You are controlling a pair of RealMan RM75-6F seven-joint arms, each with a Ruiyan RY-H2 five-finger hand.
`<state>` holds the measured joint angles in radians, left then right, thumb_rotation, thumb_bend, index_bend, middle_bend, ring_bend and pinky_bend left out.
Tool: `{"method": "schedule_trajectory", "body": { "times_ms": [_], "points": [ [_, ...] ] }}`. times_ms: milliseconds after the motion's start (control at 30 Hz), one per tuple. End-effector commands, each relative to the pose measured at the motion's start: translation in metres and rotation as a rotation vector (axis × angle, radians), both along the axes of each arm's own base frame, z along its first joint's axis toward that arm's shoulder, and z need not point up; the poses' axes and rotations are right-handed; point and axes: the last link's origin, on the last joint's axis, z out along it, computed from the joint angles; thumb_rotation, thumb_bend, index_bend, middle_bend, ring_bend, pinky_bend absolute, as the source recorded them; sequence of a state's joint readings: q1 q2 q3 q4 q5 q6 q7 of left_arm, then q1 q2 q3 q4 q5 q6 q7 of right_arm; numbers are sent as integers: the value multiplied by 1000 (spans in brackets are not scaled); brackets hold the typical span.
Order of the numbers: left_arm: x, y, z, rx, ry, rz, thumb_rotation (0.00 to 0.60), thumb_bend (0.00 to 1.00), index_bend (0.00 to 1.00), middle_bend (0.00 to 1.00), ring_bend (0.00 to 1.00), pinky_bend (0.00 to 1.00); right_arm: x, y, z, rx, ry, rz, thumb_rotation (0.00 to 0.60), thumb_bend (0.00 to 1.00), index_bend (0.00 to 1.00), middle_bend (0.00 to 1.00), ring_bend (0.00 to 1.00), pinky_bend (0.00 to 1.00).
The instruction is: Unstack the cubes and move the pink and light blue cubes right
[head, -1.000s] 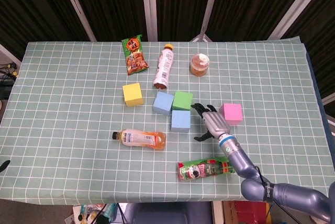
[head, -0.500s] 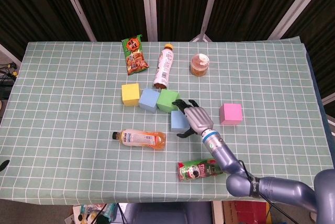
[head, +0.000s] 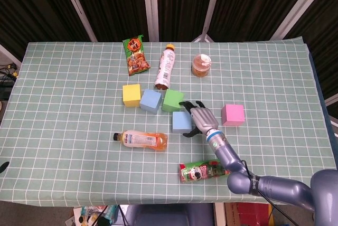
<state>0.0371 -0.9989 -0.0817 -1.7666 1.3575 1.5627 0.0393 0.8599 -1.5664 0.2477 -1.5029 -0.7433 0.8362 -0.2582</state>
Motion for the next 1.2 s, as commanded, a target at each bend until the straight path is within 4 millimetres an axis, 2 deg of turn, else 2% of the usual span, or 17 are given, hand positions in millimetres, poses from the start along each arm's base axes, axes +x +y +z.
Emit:
{"method": "schedule_trajectory", "body": {
  "times_ms": [33,100,200,400,533,733,933,1033,1200],
  "points": [
    [0,0,0,0,1,2,600,152,185,0,0,0,-4,0,1,-6,-2,1,600,154,370,388,483,78],
    [0,0,0,0,2,3,600,152,185,0,0,0,-6,1,2,-22,-11,2,600,165,456,478,580,149],
    [0,1,-1,-2,2,2,600,151,185,0,0,0,-8,4,1,-24,-37,-8,600,192,507,530,641,205],
    [-1,0,1,5,-4,2,600,152,185,0,0,0,-14,4,1,-49,-93,-26,600,216,521,540,678,238],
    [-2,1,2,8,-5,6,600,151,185,0,0,0,-25,0,11,-109,-95,-37,600,217,521,540,678,237],
    [-1,1,0,-3,-1,2,600,151,185,0,0,0,-57,-7,38,-199,-43,-59,600,217,521,540,678,238],
    [1,0,-1,0,4,-1,600,152,186,0,0,0,-106,-11,61,-264,57,-100,600,217,521,540,678,237],
    [2,0,-2,-4,9,-1,600,152,186,0,0,0,-123,-12,69,-288,80,-122,600,216,521,540,678,238],
    [3,1,-6,-16,16,-3,600,151,185,0,0,0,-135,-13,82,-316,88,-130,600,217,521,540,678,238]
  ]
}}
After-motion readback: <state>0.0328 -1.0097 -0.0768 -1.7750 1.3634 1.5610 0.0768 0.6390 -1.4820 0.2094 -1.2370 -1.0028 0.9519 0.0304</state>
